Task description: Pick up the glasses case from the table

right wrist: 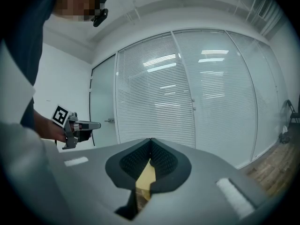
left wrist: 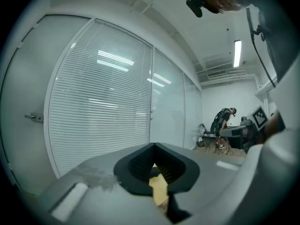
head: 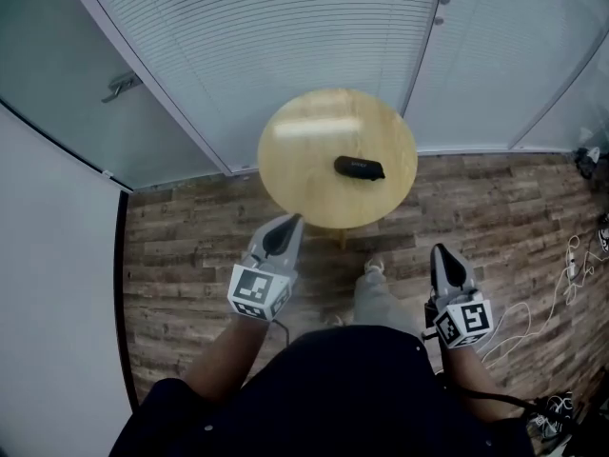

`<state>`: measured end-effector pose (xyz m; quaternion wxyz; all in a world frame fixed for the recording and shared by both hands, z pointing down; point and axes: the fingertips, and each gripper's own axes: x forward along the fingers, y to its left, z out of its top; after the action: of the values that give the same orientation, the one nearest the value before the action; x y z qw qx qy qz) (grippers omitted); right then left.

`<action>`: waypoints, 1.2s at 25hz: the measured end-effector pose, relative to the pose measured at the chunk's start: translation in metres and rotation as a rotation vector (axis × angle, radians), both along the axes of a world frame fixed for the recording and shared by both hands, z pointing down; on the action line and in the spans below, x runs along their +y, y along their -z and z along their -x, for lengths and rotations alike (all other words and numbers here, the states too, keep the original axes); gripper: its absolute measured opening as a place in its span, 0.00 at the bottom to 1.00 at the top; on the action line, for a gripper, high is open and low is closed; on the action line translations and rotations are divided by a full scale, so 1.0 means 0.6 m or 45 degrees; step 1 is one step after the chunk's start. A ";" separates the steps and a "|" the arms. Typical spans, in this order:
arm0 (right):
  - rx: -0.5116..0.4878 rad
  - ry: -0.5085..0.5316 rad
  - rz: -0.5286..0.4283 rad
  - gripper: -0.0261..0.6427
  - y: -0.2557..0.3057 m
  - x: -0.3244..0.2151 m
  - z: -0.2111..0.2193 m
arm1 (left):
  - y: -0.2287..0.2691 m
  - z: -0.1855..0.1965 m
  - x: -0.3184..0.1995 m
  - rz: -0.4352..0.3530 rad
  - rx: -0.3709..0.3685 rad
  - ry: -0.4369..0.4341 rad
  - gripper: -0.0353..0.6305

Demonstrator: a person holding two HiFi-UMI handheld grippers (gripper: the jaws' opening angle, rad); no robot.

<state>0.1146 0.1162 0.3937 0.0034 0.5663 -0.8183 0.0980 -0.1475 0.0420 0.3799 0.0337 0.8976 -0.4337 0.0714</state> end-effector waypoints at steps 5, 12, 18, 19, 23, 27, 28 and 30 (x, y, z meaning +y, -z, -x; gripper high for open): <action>-0.014 0.094 -0.025 0.05 -0.009 -0.070 0.013 | -0.018 0.010 -0.040 0.012 -0.007 0.074 0.06; -0.054 0.184 0.012 0.05 -0.029 -0.207 -0.009 | -0.012 0.002 -0.147 -0.006 -0.044 0.159 0.06; -0.025 0.384 0.034 0.05 -0.056 -0.325 0.023 | -0.030 -0.024 -0.261 0.011 -0.097 0.199 0.06; -0.016 0.405 0.038 0.05 -0.056 -0.347 0.024 | -0.032 -0.027 -0.279 0.019 -0.101 0.209 0.06; -0.014 0.466 0.098 0.05 -0.069 -0.427 0.013 | -0.034 -0.040 -0.342 0.059 -0.089 0.264 0.06; 0.008 0.570 0.107 0.05 -0.086 -0.492 0.018 | -0.041 -0.045 -0.398 0.097 -0.065 0.327 0.06; 0.012 0.595 0.116 0.05 -0.092 -0.505 0.022 | -0.044 -0.043 -0.409 0.104 -0.069 0.345 0.06; 0.015 0.634 0.138 0.05 -0.105 -0.527 0.034 | -0.050 -0.036 -0.426 0.123 -0.072 0.383 0.06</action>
<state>0.0945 -0.2002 0.4567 0.0623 0.3468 -0.9261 0.1345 -0.1261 -0.2138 0.4102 0.0748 0.8176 -0.5599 0.1114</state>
